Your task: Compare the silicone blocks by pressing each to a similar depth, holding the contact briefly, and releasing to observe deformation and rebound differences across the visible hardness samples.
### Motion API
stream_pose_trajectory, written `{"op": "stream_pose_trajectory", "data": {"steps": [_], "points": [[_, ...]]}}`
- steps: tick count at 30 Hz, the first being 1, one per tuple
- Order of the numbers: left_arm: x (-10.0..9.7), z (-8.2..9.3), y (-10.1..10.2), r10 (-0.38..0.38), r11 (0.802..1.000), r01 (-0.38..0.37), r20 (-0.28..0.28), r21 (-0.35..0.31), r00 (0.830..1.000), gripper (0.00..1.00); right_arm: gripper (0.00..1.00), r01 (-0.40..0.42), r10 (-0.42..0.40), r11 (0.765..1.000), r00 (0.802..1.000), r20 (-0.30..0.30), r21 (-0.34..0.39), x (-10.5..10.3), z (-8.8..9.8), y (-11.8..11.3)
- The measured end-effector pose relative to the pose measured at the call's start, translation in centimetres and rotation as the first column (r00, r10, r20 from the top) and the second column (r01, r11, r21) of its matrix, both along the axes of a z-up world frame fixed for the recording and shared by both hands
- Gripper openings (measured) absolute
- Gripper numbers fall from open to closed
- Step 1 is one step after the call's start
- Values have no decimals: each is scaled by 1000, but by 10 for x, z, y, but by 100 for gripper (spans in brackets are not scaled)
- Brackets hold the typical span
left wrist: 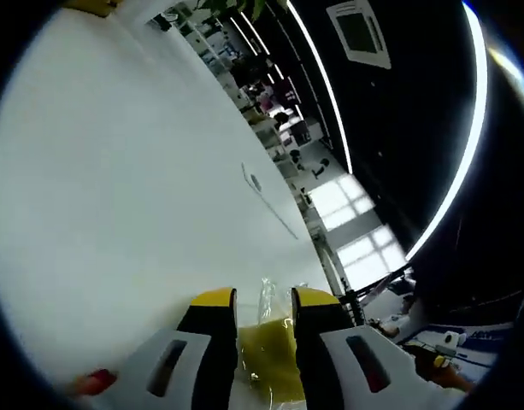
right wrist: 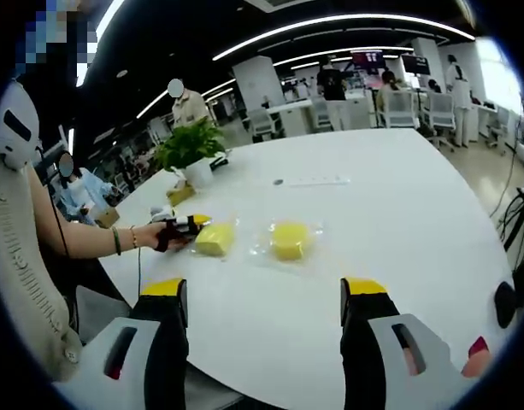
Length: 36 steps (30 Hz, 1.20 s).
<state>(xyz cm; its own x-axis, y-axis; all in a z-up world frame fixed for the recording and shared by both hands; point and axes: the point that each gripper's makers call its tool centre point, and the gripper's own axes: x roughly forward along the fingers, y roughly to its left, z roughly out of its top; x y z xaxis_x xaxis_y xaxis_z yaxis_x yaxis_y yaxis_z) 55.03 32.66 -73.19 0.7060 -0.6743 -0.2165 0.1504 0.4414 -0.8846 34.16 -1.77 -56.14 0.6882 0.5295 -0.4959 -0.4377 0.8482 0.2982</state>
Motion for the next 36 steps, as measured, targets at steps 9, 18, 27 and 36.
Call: {"op": "stream_pose_trajectory", "data": {"steps": [9,18,27,36], "points": [[-2,2,-3,-6,999,6,10,-33,1000,5,67,-3,2,1000,1000,-7,-8,-1,-1,0],[-11,8,-18,-54,998,55,57,-20,997,0,66,-22,22,1000,1000,-19,-16,-1,-6,5],[-13,9,-18,-74,996,69,81,61,994,0,66,-42,42,999,999,-17,-17,-1,-6,7],[-11,24,-24,-79,992,68,108,105,991,0,66,-48,48,999,999,-15,-7,-4,-5,4]]}}
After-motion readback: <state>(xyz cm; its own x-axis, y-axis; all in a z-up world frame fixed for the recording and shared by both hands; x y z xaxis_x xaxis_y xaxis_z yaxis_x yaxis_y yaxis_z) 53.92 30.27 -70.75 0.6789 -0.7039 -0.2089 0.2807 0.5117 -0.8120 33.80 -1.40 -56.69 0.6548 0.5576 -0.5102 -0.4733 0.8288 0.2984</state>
